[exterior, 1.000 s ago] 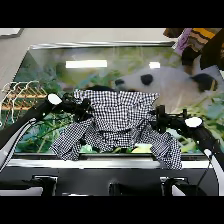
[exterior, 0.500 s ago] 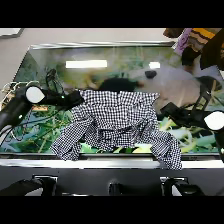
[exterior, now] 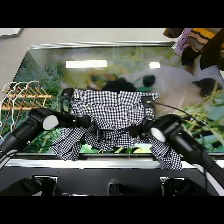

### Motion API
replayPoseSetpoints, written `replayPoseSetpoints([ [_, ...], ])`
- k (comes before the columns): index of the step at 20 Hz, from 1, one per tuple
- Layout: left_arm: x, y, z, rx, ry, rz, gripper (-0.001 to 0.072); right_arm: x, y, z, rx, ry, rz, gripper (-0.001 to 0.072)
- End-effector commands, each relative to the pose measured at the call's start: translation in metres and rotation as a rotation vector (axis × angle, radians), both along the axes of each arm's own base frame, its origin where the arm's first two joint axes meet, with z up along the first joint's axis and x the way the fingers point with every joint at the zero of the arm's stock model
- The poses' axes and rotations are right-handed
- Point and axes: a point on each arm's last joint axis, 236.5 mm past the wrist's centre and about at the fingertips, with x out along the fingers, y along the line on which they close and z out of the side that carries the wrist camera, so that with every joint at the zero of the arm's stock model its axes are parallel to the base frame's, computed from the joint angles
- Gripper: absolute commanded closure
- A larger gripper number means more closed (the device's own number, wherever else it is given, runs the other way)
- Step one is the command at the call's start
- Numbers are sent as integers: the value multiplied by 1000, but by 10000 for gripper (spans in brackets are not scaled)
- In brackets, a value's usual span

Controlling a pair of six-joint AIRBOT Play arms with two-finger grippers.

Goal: Fold the clothes and pants, and hang the long-sleeved shirts on hangers.

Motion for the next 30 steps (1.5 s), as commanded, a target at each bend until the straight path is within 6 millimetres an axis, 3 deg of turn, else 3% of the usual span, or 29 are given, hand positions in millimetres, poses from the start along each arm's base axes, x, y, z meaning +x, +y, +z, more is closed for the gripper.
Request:
replayPoseSetpoints([
  [1, -10, -10, -13, -3, -7, -17, 243, 13, 14, -24, -52, -21, 17, 158],
  [4, -9, -11, -14, -5, -10, -17, 243, 23, 24, -29, -16, -45, -1, 160],
  [7, -10, -12, -21, 1, 11, -16, 243, 24, 24, -47, -33, -9, -34, 178],
  [8, -10, -13, -25, 5, 19, -16, 243, 23, 23, -53, -39, 5, -53, 271],
  [10, -12, -17, -33, -3, 50, -13, 243, 25, 21, -58, -40, 9, -101, 536],
  [12, -15, -25, -39, -20, 67, -15, 243, 30, 17, -56, -39, -8, -143, 671],
  [21, -42, -78, -62, -23, 61, -158, 243, 25, 14, -58, -36, 17, -206, 671],
  [27, -37, -66, -87, 44, 88, -155, 246, 20, 9, -48, -41, 28, -229, 671],
  [29, -28, -62, -86, 40, 73, -134, 274, 18, 6, -40, -34, 22, -233, 671],
  [30, -22, -61, -84, 30, 62, -120, 452, 16, 5, -36, -30, 24, -238, 671],
])
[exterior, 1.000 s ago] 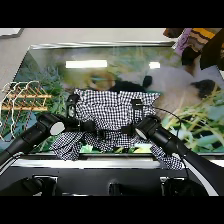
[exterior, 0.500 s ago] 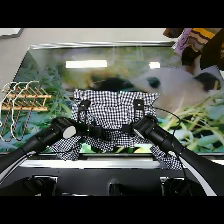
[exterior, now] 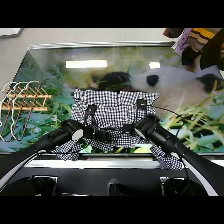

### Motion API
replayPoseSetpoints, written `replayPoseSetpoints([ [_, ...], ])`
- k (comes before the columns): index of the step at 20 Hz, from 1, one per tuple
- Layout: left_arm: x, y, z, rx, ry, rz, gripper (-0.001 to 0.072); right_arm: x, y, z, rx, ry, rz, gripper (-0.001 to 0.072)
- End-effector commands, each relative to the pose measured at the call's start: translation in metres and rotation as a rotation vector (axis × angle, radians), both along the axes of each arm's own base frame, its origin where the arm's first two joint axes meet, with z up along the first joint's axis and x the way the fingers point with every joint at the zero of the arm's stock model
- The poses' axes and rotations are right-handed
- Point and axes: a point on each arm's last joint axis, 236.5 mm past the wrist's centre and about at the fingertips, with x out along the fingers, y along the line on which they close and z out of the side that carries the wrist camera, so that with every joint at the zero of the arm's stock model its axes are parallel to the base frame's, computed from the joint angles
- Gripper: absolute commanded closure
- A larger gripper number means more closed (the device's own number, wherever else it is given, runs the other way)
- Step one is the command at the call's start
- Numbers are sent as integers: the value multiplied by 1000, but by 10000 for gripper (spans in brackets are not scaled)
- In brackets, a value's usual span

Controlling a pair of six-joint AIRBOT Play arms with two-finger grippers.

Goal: Fold the clothes and pants, and hang the long-sleeved shirts on hangers.

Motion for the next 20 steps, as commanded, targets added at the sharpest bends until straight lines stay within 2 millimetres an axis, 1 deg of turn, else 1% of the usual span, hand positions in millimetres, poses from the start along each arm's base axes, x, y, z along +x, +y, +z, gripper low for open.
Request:
replayPoseSetpoints([
  [1, 16, 5, 1, -10, -25, 30, 674, -8, -3, 10, 12, 11, -22, 671],
  [2, 20, 3, 6, -20, -31, 38, 676, -10, 0, 12, 30, 18, -29, 671],
  [3, 25, 2, 16, -24, -35, 39, 676, -13, 3, 17, 53, 28, -45, 671],
  [4, 30, 2, 31, -22, -30, 42, 676, -14, 4, 28, 59, 33, -56, 671],
  [5, 37, 4, 50, -17, -35, 32, 676, -12, 3, 44, 51, 29, -57, 671],
  [8, 60, 6, 129, -30, -92, -10, 676, -1, -3, 109, -2, -17, 11, 671],
  [10, 64, 11, 178, -28, -117, -31, 676, -2, -8, 153, -6, -33, 19, 671],
  [12, 58, 15, 219, -32, -129, -44, 676, -9, -13, 193, 7, -45, 10, 671],
  [14, 48, 21, 252, -38, -126, -40, 676, -18, -19, 226, 22, -56, 4, 671],
  [16, 37, 25, 279, -53, -127, -24, 676, -26, -26, 251, 34, -67, 9, 671],
  [18, 30, 19, 305, -96, -154, -28, 676, -32, -29, 274, 60, -92, 16, 671],
  [20, 25, 12, 328, -148, -186, -14, 676, -32, -25, 297, 114, -144, 22, 672],
])
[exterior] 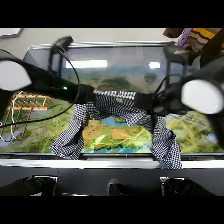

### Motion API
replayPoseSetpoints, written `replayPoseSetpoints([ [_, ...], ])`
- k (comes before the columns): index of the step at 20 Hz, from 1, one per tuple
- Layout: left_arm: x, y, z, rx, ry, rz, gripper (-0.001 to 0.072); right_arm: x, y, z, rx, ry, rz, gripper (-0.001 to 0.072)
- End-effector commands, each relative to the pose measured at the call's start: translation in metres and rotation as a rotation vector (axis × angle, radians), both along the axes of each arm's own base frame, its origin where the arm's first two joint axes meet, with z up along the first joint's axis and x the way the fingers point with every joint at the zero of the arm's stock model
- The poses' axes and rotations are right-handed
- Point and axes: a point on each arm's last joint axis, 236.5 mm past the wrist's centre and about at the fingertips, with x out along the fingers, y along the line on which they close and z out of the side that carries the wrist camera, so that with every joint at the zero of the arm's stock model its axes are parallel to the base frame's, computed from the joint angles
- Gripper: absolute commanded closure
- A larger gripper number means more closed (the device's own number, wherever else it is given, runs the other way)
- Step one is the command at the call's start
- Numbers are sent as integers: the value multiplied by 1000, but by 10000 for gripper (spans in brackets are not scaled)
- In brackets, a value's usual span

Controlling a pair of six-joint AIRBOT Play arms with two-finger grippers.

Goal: Fold the clothes and pants, and hang the long-sleeved shirts on hangers.

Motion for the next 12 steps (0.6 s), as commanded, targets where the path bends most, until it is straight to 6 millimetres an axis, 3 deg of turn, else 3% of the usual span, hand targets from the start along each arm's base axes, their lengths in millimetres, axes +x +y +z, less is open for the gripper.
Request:
replayPoseSetpoints([
  [1, -18, -4, 42, -62, -23, 8, 676, -11, -6, 38, 46, -46, 10, 672],
  [3, -25, -7, 50, -84, -21, 16, 676, -11, -5, 42, 55, -55, 12, 672],
  [6, -29, -2, 34, -35, 34, 30, 676, -5, -2, 35, 21, -43, 34, 672],
  [8, -29, 0, 11, 13, 82, 35, 676, 3, 4, 22, -26, -17, 78, 671],
  [12, -37, 5, -73, 136, 236, 39, 676, 10, 7, -31, -142, 89, 117, 672],
])
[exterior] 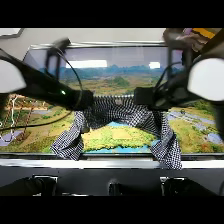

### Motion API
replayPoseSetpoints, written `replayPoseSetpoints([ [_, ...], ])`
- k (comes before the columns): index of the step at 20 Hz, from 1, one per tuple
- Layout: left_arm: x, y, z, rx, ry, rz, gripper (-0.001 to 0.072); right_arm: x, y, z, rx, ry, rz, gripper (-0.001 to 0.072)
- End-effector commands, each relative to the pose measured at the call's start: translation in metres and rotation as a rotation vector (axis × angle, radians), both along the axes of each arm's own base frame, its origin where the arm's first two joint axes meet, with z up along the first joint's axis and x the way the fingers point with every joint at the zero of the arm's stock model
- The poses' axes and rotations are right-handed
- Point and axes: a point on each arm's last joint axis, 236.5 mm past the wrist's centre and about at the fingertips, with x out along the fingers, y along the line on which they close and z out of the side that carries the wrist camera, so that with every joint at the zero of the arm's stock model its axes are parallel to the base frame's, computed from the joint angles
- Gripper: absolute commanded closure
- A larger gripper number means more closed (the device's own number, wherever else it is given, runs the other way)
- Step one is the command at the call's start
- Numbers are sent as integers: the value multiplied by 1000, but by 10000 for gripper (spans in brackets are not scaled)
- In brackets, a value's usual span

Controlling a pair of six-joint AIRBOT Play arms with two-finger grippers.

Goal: Fold the clothes and pants, and hang the long-sleeved shirts on hangers.

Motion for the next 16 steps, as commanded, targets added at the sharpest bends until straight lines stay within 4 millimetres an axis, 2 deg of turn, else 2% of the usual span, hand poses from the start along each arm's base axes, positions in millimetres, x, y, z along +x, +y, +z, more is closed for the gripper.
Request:
replayPoseSetpoints([
  [1, -5, 0, -65, 65, 100, 2, 676, 4, 0, -48, -99, 80, 33, 673],
  [6, -3, -19, -140, 12, 185, 39, 676, 27, 15, -141, -95, 83, -19, 673],
  [8, 1, -16, -162, 20, 208, 80, 676, 23, 12, -163, -91, 111, -87, 672],
  [10, 7, -13, -170, 5, 213, 118, 675, 22, 10, -169, -100, 116, -97, 672],
  [13, 17, -5, -167, -14, 211, 155, 667, 30, 15, -167, -71, 83, -107, 672],
  [15, 26, 7, -161, -25, 205, 186, 563, 33, 18, -169, -60, 77, -118, 672],
  [16, 31, 15, -155, -32, 193, 198, 561, 34, 19, -170, -58, 76, -118, 672],
])
